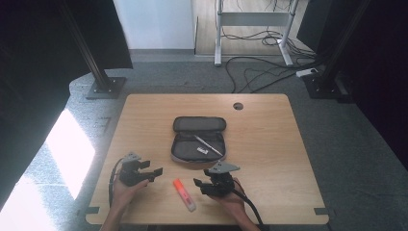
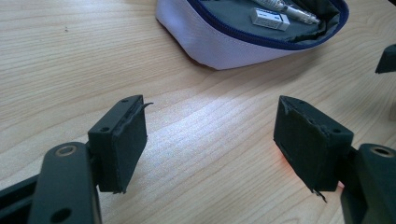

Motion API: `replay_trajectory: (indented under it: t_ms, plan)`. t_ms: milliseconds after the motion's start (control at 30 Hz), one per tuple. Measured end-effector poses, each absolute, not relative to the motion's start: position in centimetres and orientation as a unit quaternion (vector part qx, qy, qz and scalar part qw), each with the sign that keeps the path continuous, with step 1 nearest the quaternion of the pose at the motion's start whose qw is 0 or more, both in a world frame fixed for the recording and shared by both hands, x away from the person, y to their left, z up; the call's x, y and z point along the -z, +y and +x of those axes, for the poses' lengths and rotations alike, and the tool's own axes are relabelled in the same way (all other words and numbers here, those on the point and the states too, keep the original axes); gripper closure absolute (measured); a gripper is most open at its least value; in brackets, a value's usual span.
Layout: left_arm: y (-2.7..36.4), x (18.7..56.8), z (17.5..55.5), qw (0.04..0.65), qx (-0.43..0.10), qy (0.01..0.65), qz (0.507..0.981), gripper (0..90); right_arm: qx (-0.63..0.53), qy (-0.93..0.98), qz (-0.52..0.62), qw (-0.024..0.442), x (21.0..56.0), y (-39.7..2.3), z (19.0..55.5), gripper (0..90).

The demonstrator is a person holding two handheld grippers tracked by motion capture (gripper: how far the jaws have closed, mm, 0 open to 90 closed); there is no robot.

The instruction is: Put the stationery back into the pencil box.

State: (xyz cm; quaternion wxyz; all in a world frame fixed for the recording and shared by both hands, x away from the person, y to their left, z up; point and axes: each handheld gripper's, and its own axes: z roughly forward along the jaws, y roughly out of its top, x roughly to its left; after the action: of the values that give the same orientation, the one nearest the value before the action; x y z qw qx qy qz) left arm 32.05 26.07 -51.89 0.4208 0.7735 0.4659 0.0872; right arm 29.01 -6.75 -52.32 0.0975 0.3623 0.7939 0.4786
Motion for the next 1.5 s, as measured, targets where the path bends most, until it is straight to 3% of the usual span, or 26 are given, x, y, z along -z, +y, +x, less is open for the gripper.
replay_trajectory:
  t_ms: [633, 1500]
  plan:
    - [26.1, 51.9, 32.0, 0.422, -0.088, 0.466, 0.773, 26.3, -0.465, 0.814, 0.339, 0.079, 53.3, -4.0, 27.5, 41.0]
    - [26.2, 51.9, 32.0, 0.422, -0.087, 0.467, 0.772, 26.3, -0.430, 0.842, 0.316, 0.072, 54.8, -1.2, 26.4, 46.3]
